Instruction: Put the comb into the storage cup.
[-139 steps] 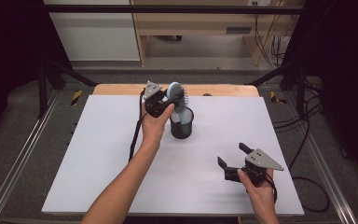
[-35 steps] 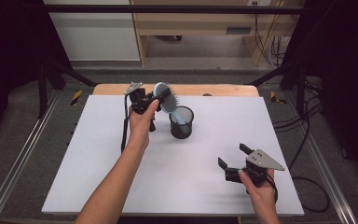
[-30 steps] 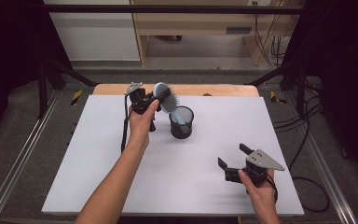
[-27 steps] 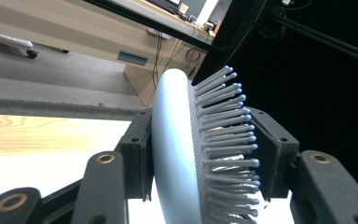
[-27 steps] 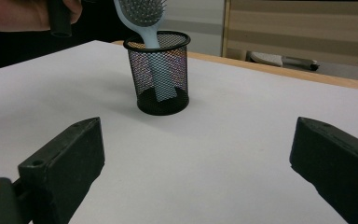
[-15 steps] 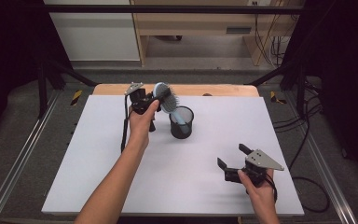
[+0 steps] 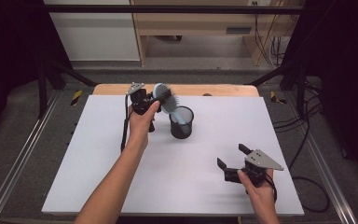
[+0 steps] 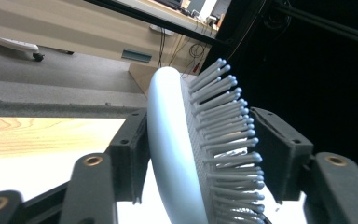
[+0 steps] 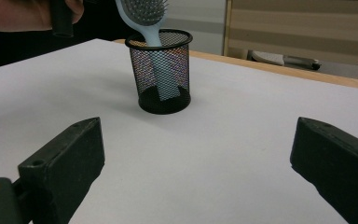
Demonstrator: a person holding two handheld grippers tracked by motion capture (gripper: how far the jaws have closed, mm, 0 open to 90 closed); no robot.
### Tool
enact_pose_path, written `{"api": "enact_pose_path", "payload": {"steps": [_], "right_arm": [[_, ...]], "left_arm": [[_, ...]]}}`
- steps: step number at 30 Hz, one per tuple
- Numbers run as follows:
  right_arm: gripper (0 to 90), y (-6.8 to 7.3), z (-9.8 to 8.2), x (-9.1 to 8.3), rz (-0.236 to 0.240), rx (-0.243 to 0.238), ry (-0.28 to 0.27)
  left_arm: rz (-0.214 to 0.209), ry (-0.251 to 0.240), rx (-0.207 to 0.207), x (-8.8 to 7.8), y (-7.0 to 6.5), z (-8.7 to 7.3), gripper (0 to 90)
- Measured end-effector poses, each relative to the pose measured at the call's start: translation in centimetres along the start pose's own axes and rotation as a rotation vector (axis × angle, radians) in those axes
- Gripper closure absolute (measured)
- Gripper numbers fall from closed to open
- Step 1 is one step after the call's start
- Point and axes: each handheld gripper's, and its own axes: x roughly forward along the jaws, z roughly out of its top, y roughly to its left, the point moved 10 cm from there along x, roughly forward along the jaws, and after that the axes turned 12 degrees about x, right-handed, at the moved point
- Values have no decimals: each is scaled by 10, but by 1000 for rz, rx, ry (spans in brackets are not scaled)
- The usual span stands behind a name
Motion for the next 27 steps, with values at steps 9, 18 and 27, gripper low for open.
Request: {"api": "enact_pose_path", "payload": {"steps": [9, 18, 27], "right_arm": [[33, 1, -1, 1, 1, -1, 4], [32, 1, -1, 1, 2, -3, 3], [32, 1, -1, 2, 4, -4, 6]], "left_arm": [[-1, -6, 22, -1, 0, 1, 297], [15, 7, 30, -2, 3, -1, 71], [19, 19, 81, -6, 0, -2, 44]]}}
